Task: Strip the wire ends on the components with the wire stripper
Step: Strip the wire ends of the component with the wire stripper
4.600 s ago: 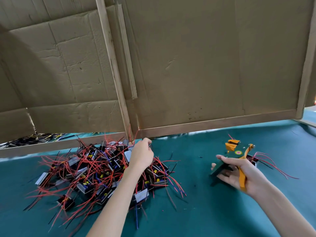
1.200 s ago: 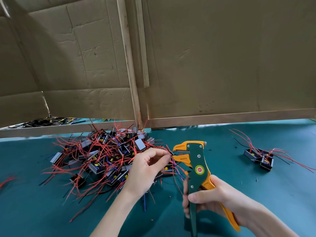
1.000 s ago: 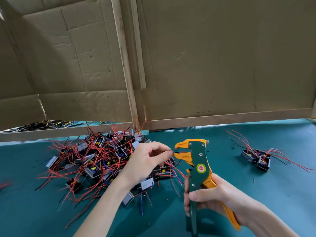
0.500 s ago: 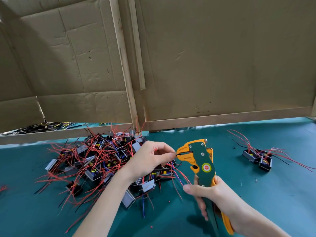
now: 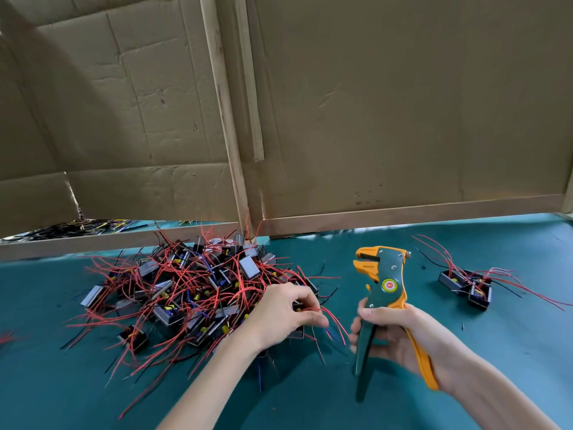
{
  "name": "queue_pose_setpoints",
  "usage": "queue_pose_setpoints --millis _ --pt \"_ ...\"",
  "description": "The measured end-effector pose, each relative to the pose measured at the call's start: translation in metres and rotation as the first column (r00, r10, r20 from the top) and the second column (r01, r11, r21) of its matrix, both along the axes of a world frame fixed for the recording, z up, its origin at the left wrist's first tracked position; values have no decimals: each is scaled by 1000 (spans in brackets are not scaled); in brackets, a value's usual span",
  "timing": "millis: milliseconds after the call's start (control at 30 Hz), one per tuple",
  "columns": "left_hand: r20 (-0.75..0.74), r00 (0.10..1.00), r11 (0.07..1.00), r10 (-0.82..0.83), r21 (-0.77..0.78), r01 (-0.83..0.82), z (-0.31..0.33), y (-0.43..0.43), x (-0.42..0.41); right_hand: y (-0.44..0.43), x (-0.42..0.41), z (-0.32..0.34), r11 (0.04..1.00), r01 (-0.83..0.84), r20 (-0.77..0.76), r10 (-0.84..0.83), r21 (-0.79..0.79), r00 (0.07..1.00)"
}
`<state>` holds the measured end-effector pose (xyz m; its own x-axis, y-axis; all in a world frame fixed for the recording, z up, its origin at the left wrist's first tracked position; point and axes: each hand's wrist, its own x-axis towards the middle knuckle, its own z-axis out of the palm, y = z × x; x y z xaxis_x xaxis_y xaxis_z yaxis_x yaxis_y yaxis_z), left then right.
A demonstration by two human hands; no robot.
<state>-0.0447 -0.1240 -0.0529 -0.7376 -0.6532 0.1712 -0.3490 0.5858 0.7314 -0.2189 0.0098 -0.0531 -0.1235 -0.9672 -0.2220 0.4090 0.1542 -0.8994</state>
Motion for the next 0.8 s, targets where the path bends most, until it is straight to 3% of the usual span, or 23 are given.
queue_pose_setpoints --millis 133,200,300,433,667,800 --pt "215 958 980 -188 108 168 14 -10 13 0 0 -1 1000 -3 9 3 8 1000" --pt "227 946 970 -233 127 208 18 -13 17 0 0 -1 1000 0 14 0 10 1000" --pt "131 973 979 -190 100 177 20 -12 15 0 0 -1 1000 -4 13 4 2 1000" --pt "-67 991 973 -119 190 130 22 -8 12 1 -3 -2 997 -61 -9 61 -51 998" --pt "-261 965 994 -22 99 49 36 -1 10 -1 2 -6 958 -253 -117 239 -132 964" --pt "-411 912 978 0 189 85 39 5 9 0 5 -7 945 -292 -158 269 -147 950"
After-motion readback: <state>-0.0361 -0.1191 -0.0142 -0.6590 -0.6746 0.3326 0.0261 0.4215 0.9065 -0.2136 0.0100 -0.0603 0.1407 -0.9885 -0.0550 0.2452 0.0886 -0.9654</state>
